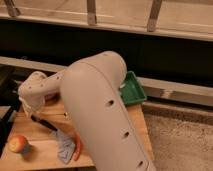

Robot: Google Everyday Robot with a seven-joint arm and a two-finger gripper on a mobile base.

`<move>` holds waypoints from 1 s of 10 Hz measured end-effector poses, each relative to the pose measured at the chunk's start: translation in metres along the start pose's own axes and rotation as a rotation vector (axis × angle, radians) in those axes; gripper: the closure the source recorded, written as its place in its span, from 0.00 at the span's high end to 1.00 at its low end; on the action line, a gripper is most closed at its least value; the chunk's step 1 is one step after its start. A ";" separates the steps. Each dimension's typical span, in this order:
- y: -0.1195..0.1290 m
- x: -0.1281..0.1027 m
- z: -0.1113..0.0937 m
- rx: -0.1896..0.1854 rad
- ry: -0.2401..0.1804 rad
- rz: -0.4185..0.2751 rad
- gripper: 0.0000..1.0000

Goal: Place brush in red bowl

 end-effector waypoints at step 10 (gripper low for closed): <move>-0.121 -0.037 -0.069 0.132 -0.152 0.258 0.00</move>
